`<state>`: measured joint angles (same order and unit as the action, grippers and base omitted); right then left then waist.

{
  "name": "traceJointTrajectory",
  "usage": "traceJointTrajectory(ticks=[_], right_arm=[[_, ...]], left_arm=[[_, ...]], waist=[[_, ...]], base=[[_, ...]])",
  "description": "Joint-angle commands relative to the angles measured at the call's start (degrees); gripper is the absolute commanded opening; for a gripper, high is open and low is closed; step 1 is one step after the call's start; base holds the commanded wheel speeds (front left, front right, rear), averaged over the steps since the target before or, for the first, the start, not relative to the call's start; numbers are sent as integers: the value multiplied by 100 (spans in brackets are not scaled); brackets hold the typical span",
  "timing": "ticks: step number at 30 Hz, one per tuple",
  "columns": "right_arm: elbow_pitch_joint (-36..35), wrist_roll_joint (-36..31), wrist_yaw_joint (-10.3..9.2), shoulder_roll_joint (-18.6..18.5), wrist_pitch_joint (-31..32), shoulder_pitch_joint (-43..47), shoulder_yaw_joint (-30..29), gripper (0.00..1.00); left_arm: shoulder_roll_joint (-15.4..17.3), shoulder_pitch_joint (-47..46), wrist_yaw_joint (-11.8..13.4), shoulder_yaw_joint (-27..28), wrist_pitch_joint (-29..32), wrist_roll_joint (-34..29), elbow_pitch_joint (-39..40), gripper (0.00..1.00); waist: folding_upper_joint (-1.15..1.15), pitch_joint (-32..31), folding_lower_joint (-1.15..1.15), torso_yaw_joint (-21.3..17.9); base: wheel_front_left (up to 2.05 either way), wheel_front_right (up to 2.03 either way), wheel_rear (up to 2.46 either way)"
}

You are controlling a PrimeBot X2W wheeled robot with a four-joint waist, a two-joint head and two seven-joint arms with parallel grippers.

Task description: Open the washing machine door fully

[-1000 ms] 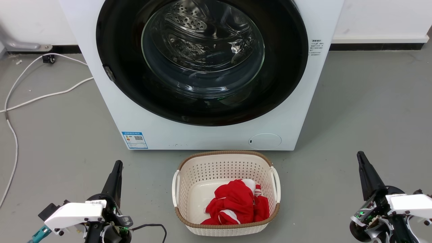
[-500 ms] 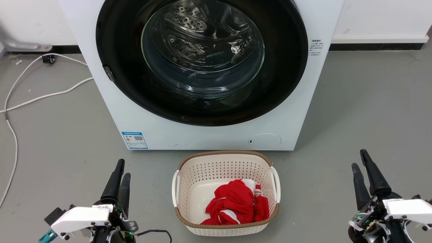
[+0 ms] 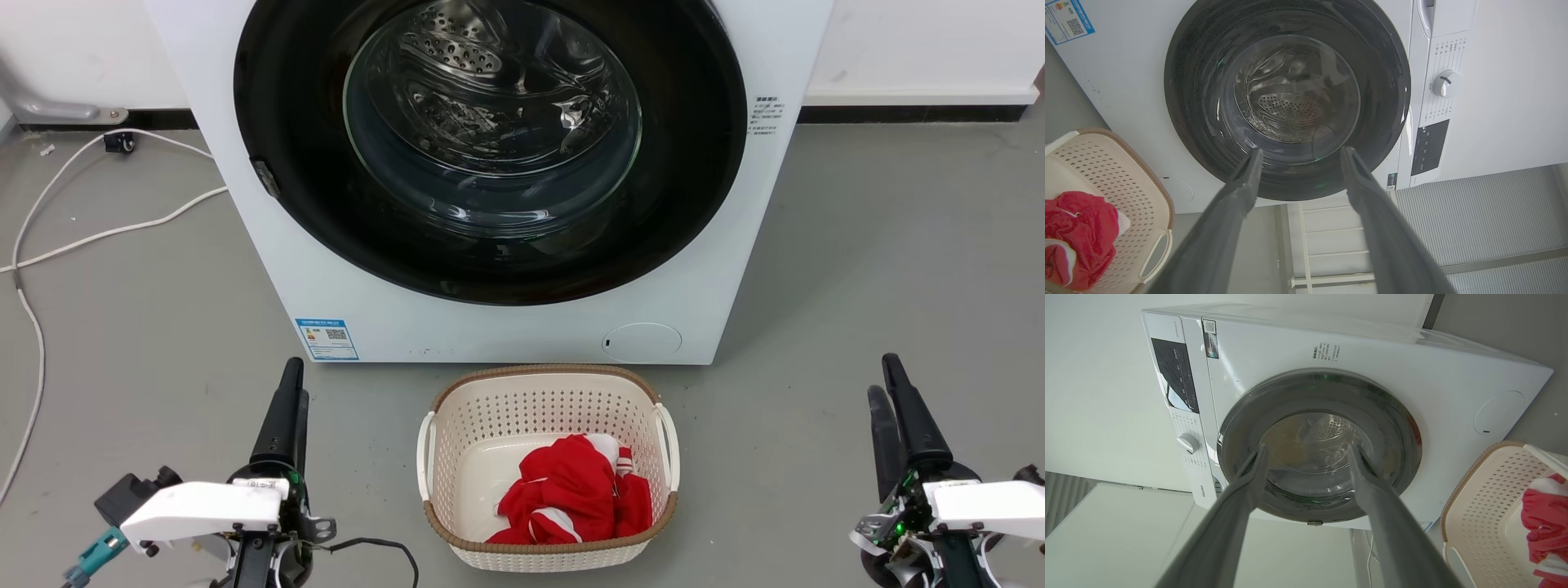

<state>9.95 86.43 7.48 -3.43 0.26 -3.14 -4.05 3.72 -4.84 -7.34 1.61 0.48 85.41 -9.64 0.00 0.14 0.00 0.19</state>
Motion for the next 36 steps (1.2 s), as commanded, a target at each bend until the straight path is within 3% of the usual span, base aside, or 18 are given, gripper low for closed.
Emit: traceJointTrajectory(ticks=[1,24,36], right_arm=[[-162,-130,2,-8,-47,-39,3,100],[-939,-4078,2,13,-518,194,295,100],[-957,-5361,2,23,-642,375,324,100]], left_arm=[[28,-143,-8,4,-47,-180,169,100],[-40,32,-12,1,-526,-3041,902,100],[20,111,-13,-158,-735,-4418,884,100]], waist=[[0,-1,0,0],[0,-36,0,-5],[0,-70,0,-10]], base=[[0,0,0],[0,0,0],[0,0,0]])
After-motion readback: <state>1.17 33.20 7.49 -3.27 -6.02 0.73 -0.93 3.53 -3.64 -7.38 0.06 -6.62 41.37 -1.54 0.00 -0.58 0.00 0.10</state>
